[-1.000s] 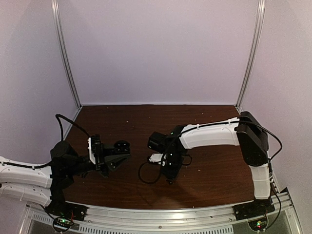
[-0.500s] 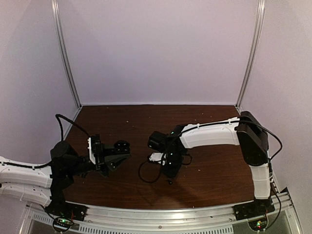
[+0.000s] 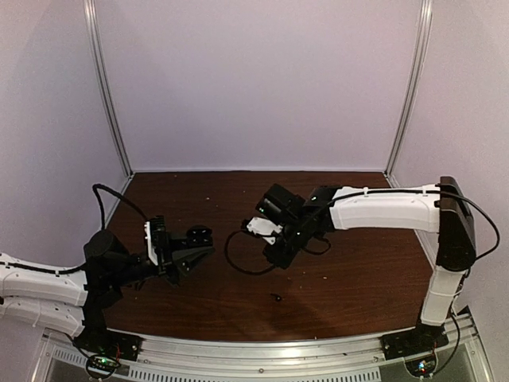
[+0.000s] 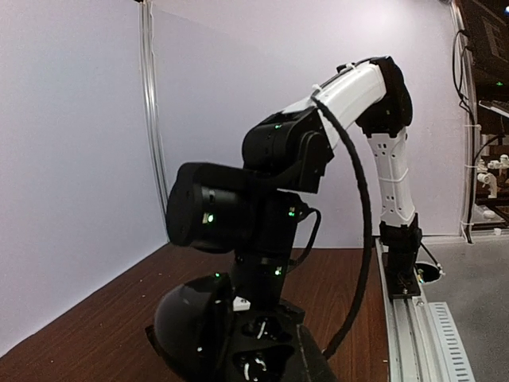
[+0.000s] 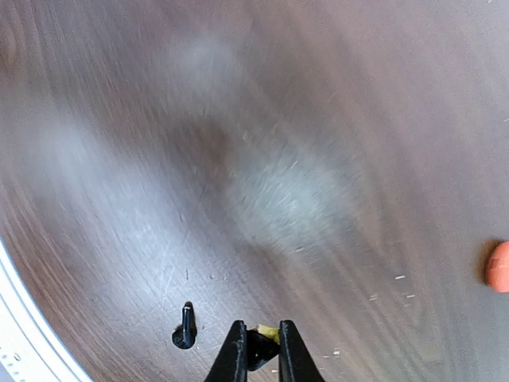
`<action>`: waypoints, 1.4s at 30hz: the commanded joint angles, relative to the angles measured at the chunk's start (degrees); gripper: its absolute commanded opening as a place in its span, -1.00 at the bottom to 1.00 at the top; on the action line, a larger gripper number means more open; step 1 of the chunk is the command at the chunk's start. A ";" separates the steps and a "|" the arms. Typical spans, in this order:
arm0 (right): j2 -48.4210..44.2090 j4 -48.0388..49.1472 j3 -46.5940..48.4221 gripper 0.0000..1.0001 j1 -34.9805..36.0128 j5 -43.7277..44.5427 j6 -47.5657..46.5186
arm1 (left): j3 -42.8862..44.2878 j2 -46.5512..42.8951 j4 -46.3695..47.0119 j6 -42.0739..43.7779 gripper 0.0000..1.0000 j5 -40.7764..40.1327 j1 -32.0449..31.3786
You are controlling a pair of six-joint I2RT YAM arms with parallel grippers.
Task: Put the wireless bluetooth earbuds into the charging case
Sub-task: Insert the left earbud into the left side groove of the charging case.
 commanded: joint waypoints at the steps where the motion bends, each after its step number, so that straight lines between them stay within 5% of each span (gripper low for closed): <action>1: -9.13 9.73 -2.66 -0.81 -0.39 4.59 0.82 | -0.58 1.06 6.44 -2.55 -0.71 -1.25 1.45; 9: -26.90 29.80 -10.41 -0.79 -0.07 -0.42 -0.05 | 0.21 3.45 11.04 -6.57 -0.70 -1.21 3.64; 16: -32.67 39.99 -12.65 -0.79 5.62 -5.84 -1.44 | 2.15 6.63 12.75 -7.35 -0.71 1.66 3.78; 42: -22.39 52.82 -8.90 -0.79 15.45 -6.09 -6.26 | 4.50 11.25 16.91 -10.13 -0.72 10.44 3.78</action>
